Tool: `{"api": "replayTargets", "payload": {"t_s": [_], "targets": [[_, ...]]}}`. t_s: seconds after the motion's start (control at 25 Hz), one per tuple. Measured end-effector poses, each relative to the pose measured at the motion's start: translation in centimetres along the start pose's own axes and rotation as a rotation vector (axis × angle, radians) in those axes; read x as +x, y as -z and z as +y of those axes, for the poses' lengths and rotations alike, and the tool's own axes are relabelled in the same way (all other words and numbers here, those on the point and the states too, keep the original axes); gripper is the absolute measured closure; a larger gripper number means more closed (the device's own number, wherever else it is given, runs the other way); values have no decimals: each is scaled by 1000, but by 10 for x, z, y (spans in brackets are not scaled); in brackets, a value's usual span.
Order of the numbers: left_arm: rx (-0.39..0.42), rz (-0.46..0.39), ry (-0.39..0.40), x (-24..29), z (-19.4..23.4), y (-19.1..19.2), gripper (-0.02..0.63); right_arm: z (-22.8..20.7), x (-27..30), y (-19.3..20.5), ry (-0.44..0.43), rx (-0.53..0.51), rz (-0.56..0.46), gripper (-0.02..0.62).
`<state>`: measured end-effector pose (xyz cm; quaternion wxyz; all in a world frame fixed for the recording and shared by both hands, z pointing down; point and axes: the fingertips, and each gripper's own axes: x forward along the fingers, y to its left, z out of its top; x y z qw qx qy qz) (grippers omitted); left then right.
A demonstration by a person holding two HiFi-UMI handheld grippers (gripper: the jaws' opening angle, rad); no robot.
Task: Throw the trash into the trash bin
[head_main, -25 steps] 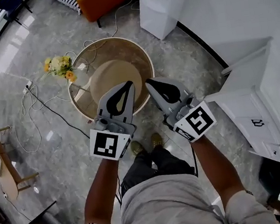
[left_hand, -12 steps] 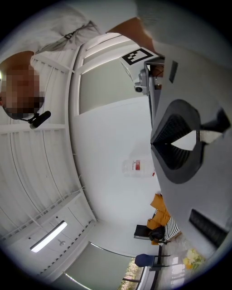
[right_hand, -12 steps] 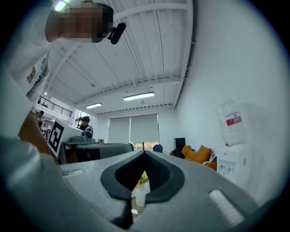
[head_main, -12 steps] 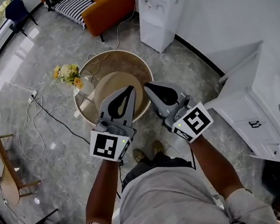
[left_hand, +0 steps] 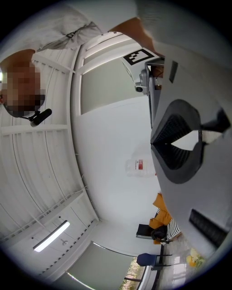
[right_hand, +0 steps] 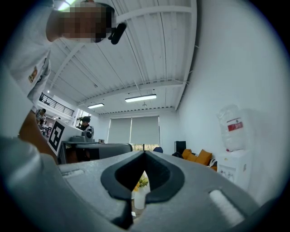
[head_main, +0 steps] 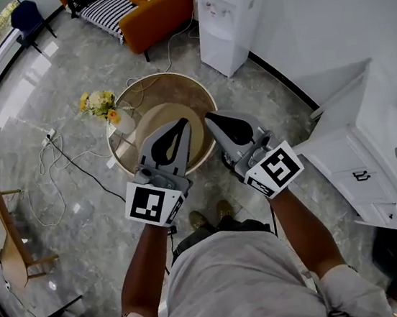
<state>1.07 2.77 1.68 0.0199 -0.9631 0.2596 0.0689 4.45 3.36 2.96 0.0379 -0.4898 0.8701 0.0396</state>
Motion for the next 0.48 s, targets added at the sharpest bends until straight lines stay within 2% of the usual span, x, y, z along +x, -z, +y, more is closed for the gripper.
{"api": "replayTargets", "payload": {"t_s": [0.48], "targets": [[3,-6,1,2,2,-1,606,-2,0,2,0,-7,-6,595]]}}
